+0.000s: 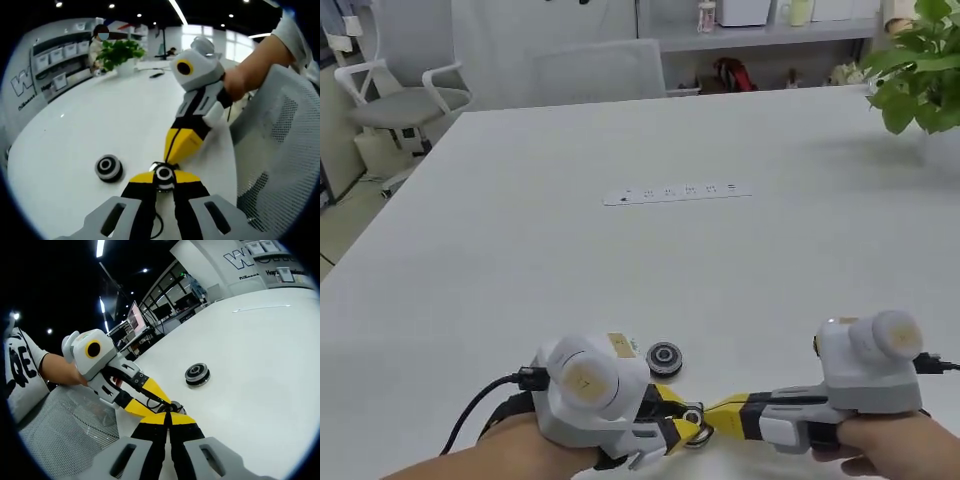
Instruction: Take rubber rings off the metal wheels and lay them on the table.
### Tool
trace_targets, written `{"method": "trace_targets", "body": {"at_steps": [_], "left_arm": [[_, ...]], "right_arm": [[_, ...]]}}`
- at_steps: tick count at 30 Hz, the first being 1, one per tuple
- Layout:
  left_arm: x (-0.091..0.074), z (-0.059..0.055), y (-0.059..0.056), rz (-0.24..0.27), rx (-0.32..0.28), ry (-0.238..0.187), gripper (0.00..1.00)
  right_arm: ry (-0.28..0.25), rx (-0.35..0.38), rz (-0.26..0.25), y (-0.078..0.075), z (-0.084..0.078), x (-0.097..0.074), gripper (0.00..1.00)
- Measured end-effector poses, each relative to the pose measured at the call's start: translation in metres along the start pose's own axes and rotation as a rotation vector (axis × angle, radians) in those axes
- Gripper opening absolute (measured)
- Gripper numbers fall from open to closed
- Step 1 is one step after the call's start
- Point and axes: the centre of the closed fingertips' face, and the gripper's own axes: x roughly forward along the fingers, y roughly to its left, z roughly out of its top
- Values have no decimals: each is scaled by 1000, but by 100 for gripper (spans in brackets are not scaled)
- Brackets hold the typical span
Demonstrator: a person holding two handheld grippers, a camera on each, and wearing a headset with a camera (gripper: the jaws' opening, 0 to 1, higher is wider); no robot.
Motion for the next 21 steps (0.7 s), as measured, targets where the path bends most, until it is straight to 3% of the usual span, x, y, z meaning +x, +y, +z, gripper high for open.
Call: {"method": "trace_targets", "body": {"at_steps": [7,8,21], "left_arm": [[0,0,0,0,1,-2,12],[0,0,0,2,0,-2,12],[-1,0,-1,8,10,-12,12]], "right_arm": [[-6,8,30,6,2,2,0],[-1,14,94,18,1,3,0],[1,13,9,2,0,0,0]]}}
